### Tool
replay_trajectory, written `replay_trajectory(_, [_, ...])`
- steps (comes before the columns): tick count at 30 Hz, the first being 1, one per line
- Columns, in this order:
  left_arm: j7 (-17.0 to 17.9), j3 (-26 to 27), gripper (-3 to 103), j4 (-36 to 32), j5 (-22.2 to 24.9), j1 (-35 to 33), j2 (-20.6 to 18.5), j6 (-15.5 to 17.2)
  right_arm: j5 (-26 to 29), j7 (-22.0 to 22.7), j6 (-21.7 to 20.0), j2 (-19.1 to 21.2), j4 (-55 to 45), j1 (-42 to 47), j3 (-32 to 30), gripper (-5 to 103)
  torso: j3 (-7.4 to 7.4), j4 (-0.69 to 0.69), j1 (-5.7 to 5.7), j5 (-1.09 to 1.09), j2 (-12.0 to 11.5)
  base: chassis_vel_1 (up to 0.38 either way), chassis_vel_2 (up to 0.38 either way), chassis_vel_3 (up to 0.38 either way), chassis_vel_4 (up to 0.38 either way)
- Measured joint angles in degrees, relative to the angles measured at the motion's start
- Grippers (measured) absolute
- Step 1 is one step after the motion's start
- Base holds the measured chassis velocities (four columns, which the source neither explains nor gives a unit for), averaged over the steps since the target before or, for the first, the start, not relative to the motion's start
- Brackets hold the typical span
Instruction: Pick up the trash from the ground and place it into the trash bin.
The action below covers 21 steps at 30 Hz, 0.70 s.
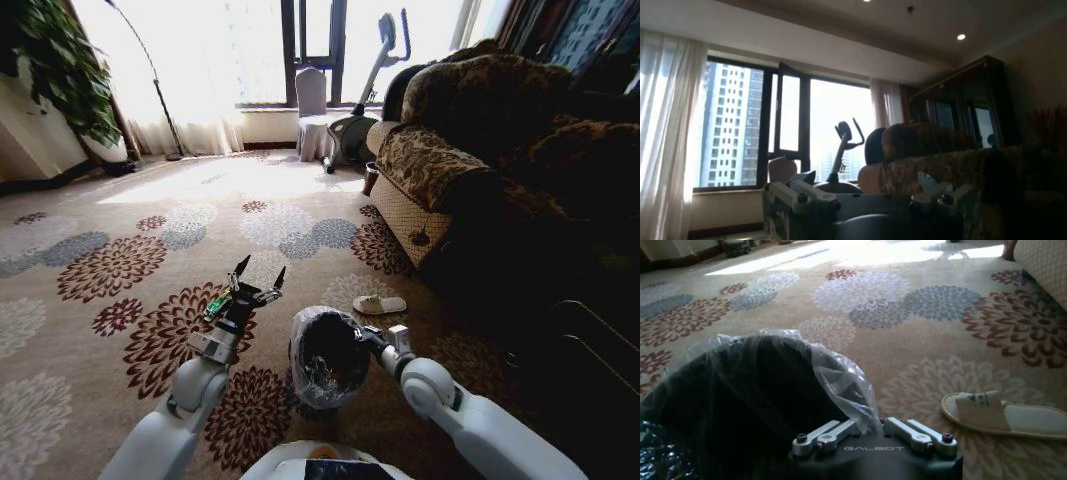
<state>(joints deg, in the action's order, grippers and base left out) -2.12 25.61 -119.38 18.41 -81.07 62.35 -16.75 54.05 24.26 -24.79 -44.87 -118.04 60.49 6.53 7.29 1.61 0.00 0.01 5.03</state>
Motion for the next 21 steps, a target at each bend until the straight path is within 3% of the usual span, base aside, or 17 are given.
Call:
replay_trajectory(2, [5.89,1.2,100,1.68,-4.42,-1.58,0.68,5.86,0.44,0.5,0.09,-0.03,0.01,-0.47,-1.12,0,0.0,0.0,0.0,-0.02,0.0,0.0,0.0,0.0,0.0])
replay_trajectory(3, [5.89,1.2,100,1.68,-4.42,-1.58,0.68,5.86,0.44,0.5,0.09,-0.03,0.01,-0.47,-1.12,0,0.0,0.0,0.0,-0.02,0.0,0.0,0.0,0.0,0.0])
replay_trajectory(6, [15.25,2.2,100,3.37,1.55,-5.4,1.65,10.26,-0.3,0.35,1.55,0.02,-0.1,0.2,-2.89,0,0.0,0.02,0.0,-0.02,0.0,0.0,0.0,0.0,0.0])
replay_trajectory(11, [17.82,4.72,100,3.81,1.98,-9.04,2.78,12.83,-1.09,-0.09,1.86,0.15,-0.47,1.48,-4.19,0,0.0,0.02,0.0,-0.01,0.0,0.0,0.0,0.0,0.0])
replay_trajectory(13, [18.25,5.42,100,3.33,4.13,-10.46,3.02,16.2,-1.34,-0.2,1.95,0.01,-0.47,1.77,-4.55,0,0.0,0.01,0.0,-0.01,0.0,0.0,0.0,0.0,0.0])
replay_trajectory(21, [14.49,4.92,100,3.25,4.11,-11.34,3.74,17.02,-1.11,-0.18,2.17,-0.25,-0.93,2.01,-4.8,0,0.0,0.01,0.0,-0.01,0.0,0.0,0.0,0.0,0.0])
